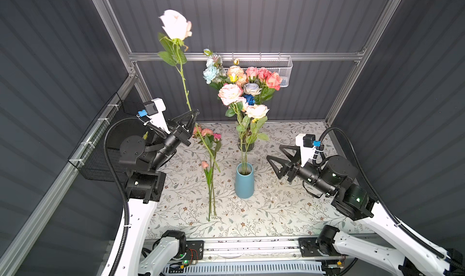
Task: Arrange flowers in a vase
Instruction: Pick up the flower from the top-left of the table, then place the flower in the vase.
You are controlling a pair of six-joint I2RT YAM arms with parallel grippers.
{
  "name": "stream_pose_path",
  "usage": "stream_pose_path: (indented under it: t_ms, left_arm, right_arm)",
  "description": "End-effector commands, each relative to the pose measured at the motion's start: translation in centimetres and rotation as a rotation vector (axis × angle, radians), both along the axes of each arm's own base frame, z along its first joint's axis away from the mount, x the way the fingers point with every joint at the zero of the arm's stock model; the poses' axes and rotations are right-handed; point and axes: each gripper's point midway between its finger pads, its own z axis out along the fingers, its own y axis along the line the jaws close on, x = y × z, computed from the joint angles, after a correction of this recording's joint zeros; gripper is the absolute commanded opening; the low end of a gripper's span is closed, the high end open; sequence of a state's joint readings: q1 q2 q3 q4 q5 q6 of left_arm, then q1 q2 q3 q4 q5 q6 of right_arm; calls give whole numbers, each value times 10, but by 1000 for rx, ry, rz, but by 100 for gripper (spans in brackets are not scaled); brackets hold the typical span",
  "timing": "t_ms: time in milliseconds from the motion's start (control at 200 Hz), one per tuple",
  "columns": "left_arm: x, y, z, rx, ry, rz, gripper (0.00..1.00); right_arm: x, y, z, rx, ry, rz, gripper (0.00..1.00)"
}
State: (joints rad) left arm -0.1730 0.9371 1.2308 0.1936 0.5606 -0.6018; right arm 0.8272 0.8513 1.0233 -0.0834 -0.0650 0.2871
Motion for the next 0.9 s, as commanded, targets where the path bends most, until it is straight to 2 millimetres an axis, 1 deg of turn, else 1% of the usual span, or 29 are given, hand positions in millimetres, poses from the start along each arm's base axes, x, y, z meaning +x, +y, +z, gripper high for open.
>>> stream_pose_path:
  t_ms: [0, 65, 80, 155, 175, 185, 205, 265, 305, 390, 450, 575, 610, 655, 750, 795, 845, 855, 875, 895]
  left_arm:
    - [-37, -24, 17, 24, -83, -220, 0]
    - [-49, -29, 18, 17, -107, -284, 0]
    - [-51, -30, 18, 15, -109, -293, 0]
    - [-58, -33, 15, 8, -114, -337, 0]
    - [-59, -35, 13, 5, -113, -353, 0]
    - [-60, -36, 13, 4, -115, -360, 0]
    - [-61, -37, 12, 0, -112, -372, 0]
    - [-65, -42, 9, -12, -115, -417, 0]
    - [-69, -45, 8, -18, -118, -452, 0]
    - [-73, -54, 4, -23, -116, -506, 0]
    - [-75, -61, -1, -20, -110, -542, 0]
    - [-77, -69, -8, -27, -99, -584, 0]
    - [-79, -68, -7, -33, -104, -591, 0]
    - [-81, -68, -7, -35, -112, -602, 0]
    - [-78, -68, -10, -34, -97, -586, 0]
    - [-73, -68, -14, -36, -76, -568, 0]
    - [-69, -67, -16, -43, -66, -547, 15]
    - [-69, -67, -17, -44, -65, -544, 19]
    - [-67, -67, -18, -48, -62, -534, 28]
    - [-65, -66, -19, -53, -54, -522, 42]
  right_arm:
    - [-18, 29, 25, 16, -20, 190, 88]
    - [-24, 50, 33, 14, -12, 284, 89]
    - [-31, 57, 36, 13, -14, 334, 89]
    - [-42, 82, 45, 0, -33, 430, 89]
    - [-48, 86, 52, 5, -51, 451, 89]
    - [-46, 94, 47, -8, -45, 462, 89]
    - [-48, 102, 48, -15, -50, 480, 89]
    - [-51, 118, 58, -13, -73, 512, 89]
    - [-50, 125, 63, -8, -81, 524, 89]
    - [-42, 140, 68, -6, -82, 536, 87]
    - [-43, 148, 74, 2, -85, 566, 84]
    - [-38, 162, 74, -7, -73, 581, 77]
    - [-37, 165, 72, -10, -66, 581, 73]
    - [-37, 166, 72, -10, -63, 586, 65]
    - [-38, 166, 70, -9, -60, 584, 39]
    - [-38, 164, 70, -6, -63, 577, 27]
    - [-38, 162, 69, -3, -68, 571, 13]
    - [-38, 161, 70, -1, -68, 570, 10]
    - [-39, 160, 69, 0, -70, 566, 1]
    - [-38, 158, 69, 2, -71, 559, 0]
